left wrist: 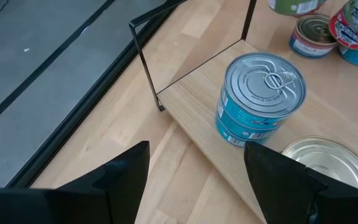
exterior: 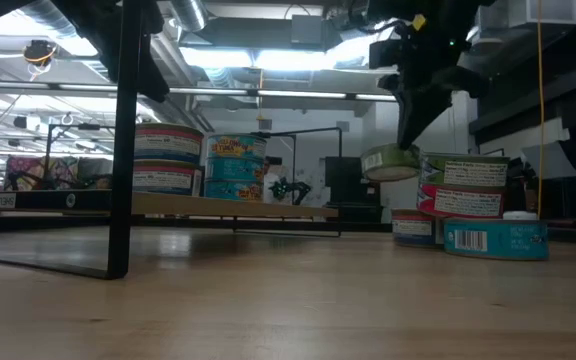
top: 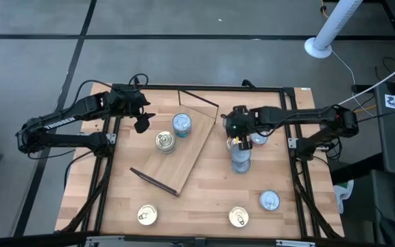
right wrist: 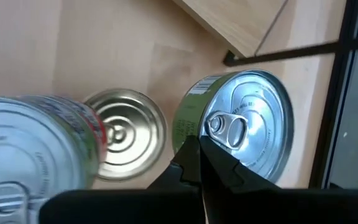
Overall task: Stack canned seafood by type on shelf
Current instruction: Put the top green tuna can on the shelf
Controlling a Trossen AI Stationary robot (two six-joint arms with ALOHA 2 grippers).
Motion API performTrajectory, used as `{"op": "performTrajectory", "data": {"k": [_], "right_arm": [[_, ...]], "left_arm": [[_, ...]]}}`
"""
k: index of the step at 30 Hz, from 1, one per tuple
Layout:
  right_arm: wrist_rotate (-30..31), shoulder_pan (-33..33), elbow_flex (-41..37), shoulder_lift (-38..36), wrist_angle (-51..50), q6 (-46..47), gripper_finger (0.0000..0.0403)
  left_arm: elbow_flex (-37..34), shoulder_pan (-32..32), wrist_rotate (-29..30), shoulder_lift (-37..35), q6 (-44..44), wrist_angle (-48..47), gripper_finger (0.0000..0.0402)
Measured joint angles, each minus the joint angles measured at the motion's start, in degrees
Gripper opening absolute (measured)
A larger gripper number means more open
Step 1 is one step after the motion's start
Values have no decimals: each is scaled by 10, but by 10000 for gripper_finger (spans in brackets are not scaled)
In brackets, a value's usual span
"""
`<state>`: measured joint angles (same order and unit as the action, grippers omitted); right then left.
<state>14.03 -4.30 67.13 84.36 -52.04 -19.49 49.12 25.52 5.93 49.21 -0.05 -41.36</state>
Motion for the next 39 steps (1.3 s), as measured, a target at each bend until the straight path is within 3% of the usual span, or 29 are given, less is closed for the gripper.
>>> {"op": "performTrajectory", "data": {"k": [22, 39], "right_arm": [[4, 77, 0, 10, 182, -25, 0], [-1, 77, 0, 112, 297, -95, 0]], "left_arm": [[0, 0, 0, 0, -2, 0, 258], [0, 0, 0, 0, -2, 1, 258]]}}
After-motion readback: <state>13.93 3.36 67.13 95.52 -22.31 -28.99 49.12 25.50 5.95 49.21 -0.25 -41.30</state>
